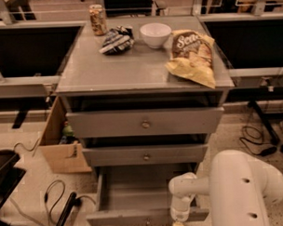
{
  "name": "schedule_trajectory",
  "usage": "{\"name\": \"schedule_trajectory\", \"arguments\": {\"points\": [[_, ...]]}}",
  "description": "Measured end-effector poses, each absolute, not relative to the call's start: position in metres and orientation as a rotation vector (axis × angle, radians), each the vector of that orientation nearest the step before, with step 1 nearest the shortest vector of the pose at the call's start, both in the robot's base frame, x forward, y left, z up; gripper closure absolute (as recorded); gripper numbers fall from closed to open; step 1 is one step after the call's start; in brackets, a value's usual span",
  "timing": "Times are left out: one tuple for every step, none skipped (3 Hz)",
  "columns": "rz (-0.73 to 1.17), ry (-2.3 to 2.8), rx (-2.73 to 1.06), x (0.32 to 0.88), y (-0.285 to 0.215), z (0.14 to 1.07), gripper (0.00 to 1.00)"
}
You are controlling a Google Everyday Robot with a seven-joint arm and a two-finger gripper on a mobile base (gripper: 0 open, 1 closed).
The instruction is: Open bottom drawer
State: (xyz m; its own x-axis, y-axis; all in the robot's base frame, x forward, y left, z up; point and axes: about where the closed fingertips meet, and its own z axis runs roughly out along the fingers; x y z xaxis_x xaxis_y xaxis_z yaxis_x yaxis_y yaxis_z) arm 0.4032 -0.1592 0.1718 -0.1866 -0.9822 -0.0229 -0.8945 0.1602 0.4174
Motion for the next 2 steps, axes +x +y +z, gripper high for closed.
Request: {"name": "schedule_trajectory", "arguments": {"points": [[-0.500, -2.185, 1.818, 0.4073, -0.1565, 0.1721, 0.50], [-0.500, -2.185, 1.818, 0.4096, -0.1552, 0.1721, 0.72]]}}
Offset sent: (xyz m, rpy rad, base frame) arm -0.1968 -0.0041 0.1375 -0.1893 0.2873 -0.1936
